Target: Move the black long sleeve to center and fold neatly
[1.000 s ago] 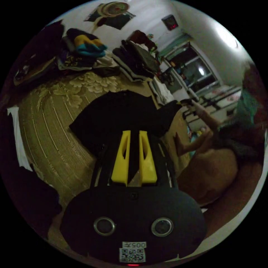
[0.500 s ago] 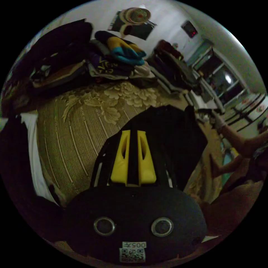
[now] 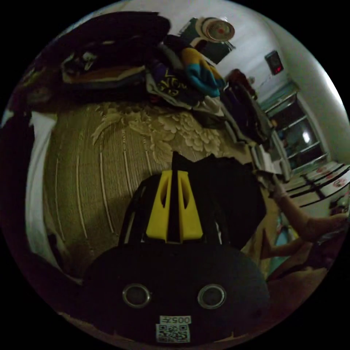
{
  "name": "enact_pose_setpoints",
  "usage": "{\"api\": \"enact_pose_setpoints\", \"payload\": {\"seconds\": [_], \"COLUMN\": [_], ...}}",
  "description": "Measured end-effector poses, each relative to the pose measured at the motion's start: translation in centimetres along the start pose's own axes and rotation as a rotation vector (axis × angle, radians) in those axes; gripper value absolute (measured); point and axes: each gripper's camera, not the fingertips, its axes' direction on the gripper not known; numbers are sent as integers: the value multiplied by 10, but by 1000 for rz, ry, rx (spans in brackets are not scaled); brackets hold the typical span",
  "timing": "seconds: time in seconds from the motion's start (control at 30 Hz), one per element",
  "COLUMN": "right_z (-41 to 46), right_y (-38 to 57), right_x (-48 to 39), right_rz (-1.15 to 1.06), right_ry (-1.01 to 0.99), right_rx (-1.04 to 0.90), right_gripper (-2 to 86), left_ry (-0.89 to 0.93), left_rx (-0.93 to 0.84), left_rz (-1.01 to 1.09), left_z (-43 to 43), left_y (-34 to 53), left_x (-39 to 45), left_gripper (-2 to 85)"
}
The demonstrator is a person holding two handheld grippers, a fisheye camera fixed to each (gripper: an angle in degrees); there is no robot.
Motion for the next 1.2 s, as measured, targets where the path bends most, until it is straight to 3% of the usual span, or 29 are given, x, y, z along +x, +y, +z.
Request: {"api": "enact_pose_setpoints", "payload": {"seconds": [0.17,0.3,0.4,0.47,0.5,0.67,0.77,0.93,1.03,1.2], "right_z": [8,31,52,61,66,67,62,117,162,231], "right_y": [9,13,5,-2,-5,-16,-29,-63,-74,-80], "right_x": [-34,-76,-102,-117,-125,-160,-208,-337,-420,-535], "right_rz": [-45,-125,-121,-115,-107,-71,-178,-480,-663,-811], "right_ry": [24,143,250,328,333,177,-6,-273,-300,-146], "right_rx": [36,-31,-69,-93,-98,-26,56,-71,-185,-343], "right_gripper": [36,41,20,1,-4,-9,-9,8,39,92], "left_ry": [104,50,42,-53,-86,-59,-108,-145,-172,-90], "left_rx": [159,221,103,-61,-63,61,31,-96,-137,-136], "left_rz": [-76,-71,73,116,118,100,54,24,-30,-101], "left_z": [-16,-30,-17,4,5,-40,-56,-62,-61,-59], "left_y": [45,68,75,78,80,119,156,213,246,278], "left_x": [-18,-8,17,33,36,49,53,70,79,94], "left_gripper": [1,-5,-6,-6,-6,4,47,158,163,160]}}
